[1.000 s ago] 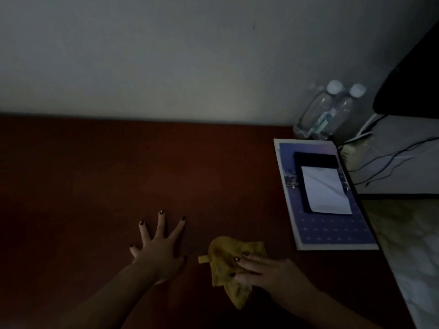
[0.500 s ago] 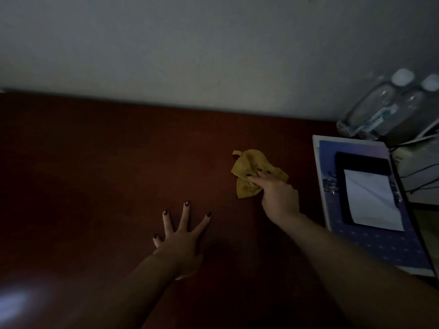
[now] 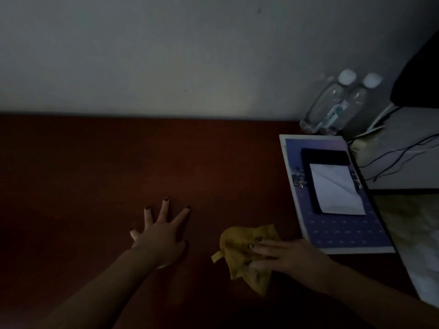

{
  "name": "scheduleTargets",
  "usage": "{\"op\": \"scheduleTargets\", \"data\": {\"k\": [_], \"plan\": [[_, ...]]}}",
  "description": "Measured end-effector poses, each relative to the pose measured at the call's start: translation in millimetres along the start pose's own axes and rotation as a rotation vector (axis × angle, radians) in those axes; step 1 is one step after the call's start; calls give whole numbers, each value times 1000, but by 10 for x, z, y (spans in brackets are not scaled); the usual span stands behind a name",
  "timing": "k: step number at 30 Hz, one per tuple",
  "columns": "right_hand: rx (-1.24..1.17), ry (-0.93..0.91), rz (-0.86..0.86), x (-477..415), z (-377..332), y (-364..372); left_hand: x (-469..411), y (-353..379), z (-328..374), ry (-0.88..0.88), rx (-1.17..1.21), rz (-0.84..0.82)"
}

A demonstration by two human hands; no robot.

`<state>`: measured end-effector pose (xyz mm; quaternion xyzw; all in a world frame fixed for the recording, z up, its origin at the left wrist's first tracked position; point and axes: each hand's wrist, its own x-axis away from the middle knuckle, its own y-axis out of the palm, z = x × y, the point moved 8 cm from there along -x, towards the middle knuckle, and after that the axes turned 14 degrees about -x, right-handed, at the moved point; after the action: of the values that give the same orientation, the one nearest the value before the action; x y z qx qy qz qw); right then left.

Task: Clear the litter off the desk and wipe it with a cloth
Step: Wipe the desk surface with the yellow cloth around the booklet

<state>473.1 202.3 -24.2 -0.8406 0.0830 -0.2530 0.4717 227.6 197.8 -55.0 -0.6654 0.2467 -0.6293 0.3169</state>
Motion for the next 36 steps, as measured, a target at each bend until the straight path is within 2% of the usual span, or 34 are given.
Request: {"op": "scheduleTargets", "data": {"k": [4,9,12,17,19,24,30,33,36], "plan": [[-150,180,263,-193,387,-419,-142,16,-69,-12,85,-6],[-191,355,301,-684,958,-690,-169,79,-79,-21,89,26],[-211,450,402,-1001,1184,-970,-186,73,-104,-4,103,15],[-101,613,423,-1333,1291,-1171,-132,40,-92,-3,112,-21],[-67,611,384,-1298,1193,-1142,-104,1,-67,-2,105,-26],[-62,440,272,-1133,625,-834,-73,-53,-47,-4,97,-22],[-203,183,84,-783,-140,-184,-88,-153,-24,-31,20,16],[-182,140,8,-660,-114,-59,-182,-320,-87,-79,37,55],[-170,209,36,-724,151,-158,-274,-336,-215,-120,65,-31]]}}
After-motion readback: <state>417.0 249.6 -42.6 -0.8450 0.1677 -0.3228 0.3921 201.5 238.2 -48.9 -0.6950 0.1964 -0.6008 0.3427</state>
